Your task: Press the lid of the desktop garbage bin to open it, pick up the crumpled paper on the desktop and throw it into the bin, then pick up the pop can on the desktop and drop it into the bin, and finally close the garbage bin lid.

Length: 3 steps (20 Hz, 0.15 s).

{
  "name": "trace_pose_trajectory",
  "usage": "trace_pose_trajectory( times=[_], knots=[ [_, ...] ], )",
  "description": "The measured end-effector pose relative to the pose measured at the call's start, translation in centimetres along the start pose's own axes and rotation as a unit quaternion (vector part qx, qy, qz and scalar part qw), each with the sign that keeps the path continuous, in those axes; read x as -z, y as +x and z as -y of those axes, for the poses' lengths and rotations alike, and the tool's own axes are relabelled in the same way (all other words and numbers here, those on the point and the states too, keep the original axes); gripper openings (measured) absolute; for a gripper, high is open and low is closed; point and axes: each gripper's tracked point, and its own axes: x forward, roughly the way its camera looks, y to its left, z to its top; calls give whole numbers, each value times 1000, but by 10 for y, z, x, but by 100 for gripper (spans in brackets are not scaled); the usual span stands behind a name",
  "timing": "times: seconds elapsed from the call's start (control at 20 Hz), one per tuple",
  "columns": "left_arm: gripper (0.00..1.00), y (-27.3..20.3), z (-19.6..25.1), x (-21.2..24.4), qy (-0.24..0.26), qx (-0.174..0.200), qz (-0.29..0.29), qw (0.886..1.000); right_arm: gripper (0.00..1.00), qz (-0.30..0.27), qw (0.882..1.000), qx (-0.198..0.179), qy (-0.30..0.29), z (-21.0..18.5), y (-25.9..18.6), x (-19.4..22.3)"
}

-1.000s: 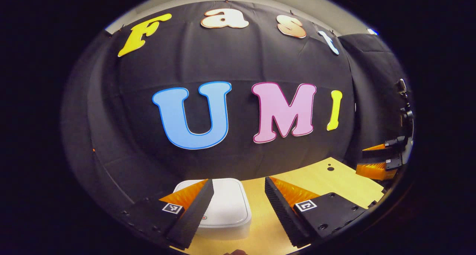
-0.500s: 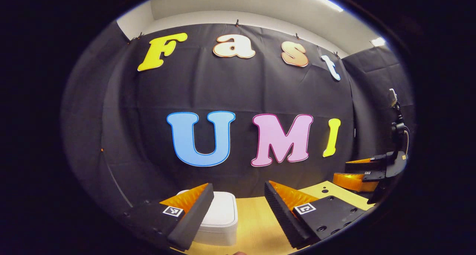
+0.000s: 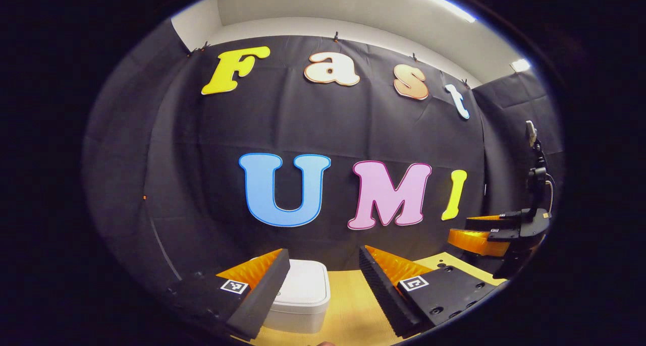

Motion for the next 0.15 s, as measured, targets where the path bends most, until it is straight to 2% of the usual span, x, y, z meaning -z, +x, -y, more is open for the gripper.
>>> trace_pose_trajectory(
  times=[0.15],
  knots=[
    [93,1,1,-6,13,6,10,1000,96,2,1000,-1,-1,-2,4,-3]
  ],
)
